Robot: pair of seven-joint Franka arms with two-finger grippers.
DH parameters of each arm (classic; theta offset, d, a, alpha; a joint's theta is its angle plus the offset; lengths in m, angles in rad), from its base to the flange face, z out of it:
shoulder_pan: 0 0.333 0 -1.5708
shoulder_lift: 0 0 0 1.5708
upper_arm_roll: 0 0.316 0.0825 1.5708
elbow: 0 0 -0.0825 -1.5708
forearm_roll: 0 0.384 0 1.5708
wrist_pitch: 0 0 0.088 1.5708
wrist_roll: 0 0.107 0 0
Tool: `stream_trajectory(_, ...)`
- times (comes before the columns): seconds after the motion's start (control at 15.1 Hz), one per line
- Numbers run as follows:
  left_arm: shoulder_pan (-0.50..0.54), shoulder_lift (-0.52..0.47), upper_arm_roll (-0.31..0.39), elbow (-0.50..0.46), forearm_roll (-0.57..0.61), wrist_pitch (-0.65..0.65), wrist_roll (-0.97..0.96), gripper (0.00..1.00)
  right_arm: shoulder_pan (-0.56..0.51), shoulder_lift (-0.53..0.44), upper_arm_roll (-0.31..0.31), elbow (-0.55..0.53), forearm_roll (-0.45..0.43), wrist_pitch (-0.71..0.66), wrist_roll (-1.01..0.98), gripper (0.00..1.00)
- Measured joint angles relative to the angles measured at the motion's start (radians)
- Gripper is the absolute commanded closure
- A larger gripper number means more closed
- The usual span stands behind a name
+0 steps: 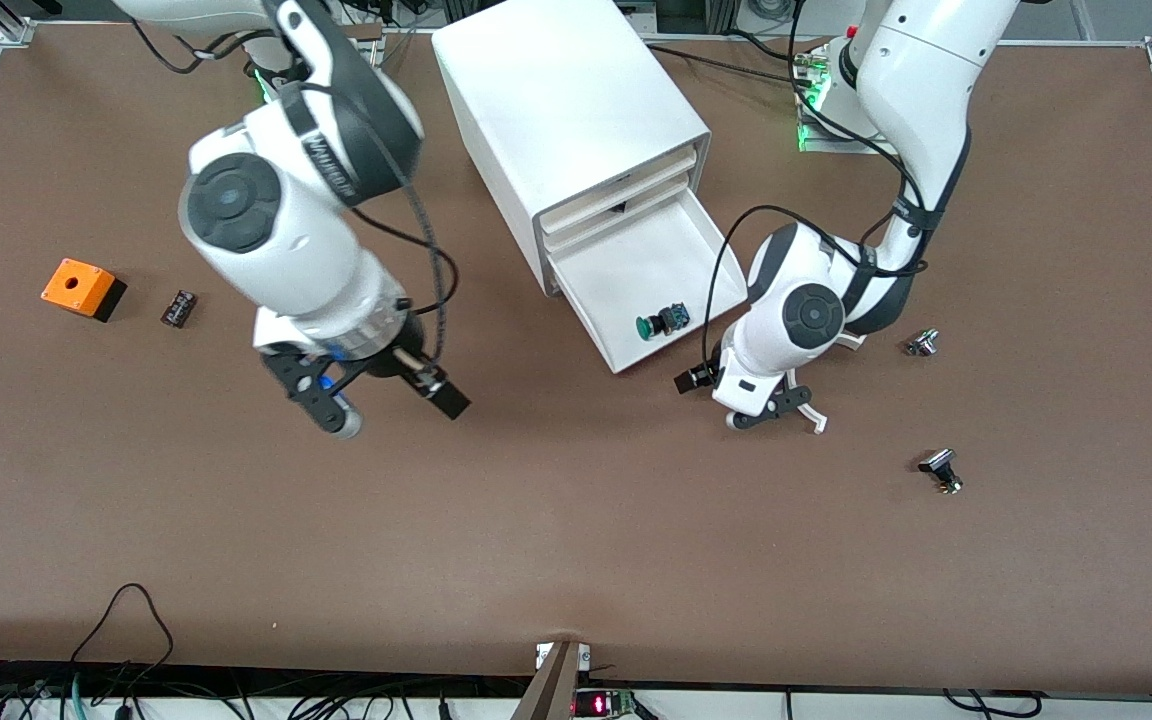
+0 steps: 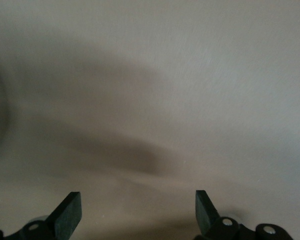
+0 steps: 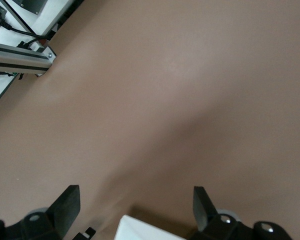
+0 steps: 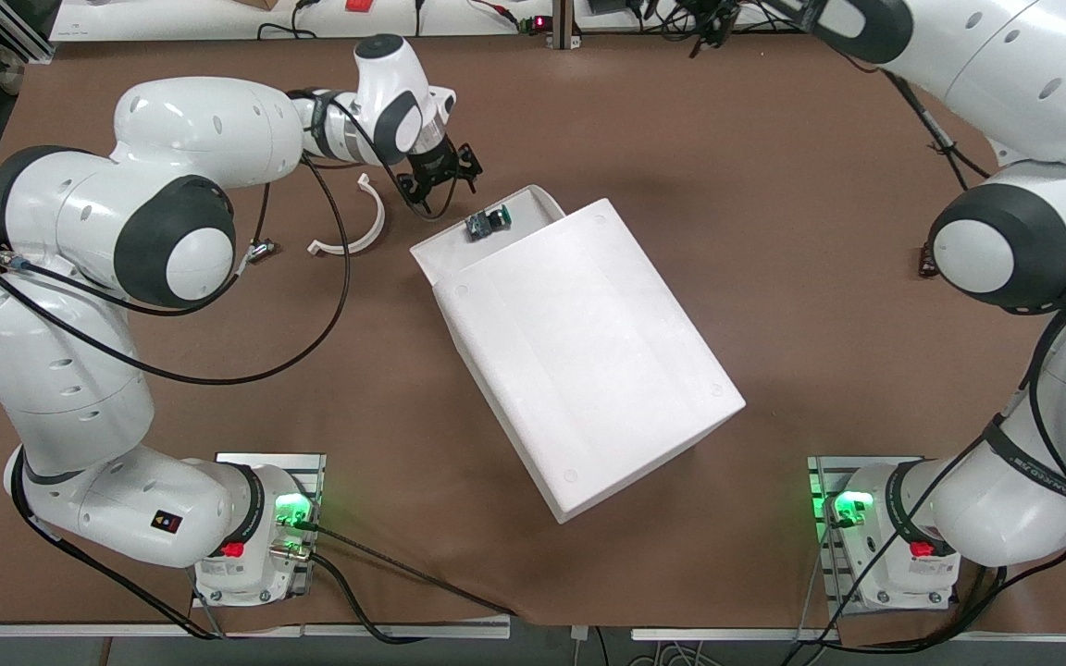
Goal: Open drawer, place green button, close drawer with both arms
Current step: 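Open the right gripper and lift it out of the drawer, then push the drawer shut with the left gripper while the right gripper retracts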
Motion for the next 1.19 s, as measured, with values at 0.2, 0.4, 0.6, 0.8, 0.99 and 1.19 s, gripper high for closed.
stream_trajectory(0.2, -0.048, -0.001, -0.004, -0.016, 0.0, 0.002, -0.07, 0.0, -0.057, -0.048, -0.007, -0.063, 0.001, -0.001, -0.175, 0.0)
stream_trajectory(0.4, -0.096, -0.003, -0.007, -0.028, 0.0, 0.002, -0.123, 0.0, -0.072, -0.106, -0.056, -0.138, 0.001, -0.006, -0.345, 0.0)
stream_trajectory(0.6, -0.104, -0.007, -0.026, -0.032, 0.0, 0.002, -0.128, 0.0, -0.075, -0.154, -0.13, -0.192, 0.001, -0.04, -0.557, 0.0)
stream_trajectory(0.8, -0.105, -0.009, -0.066, -0.039, 0.0, 0.001, -0.131, 0.0, -0.112, -0.185, -0.16, -0.206, 0.001, -0.1, -0.711, 0.0)
stream_trajectory(0.99, -0.105, -0.019, -0.108, -0.051, 0.0, -0.029, -0.161, 0.0, -0.174, -0.221, -0.155, -0.225, 0.001, -0.126, -0.791, 0.0)
stream_trajectory(1.19, -0.107, -0.033, -0.146, -0.058, 0.0, -0.077, -0.175, 0.0, -0.256, -0.294, -0.109, -0.298, 0.001, -0.127, -0.854, 0.0)
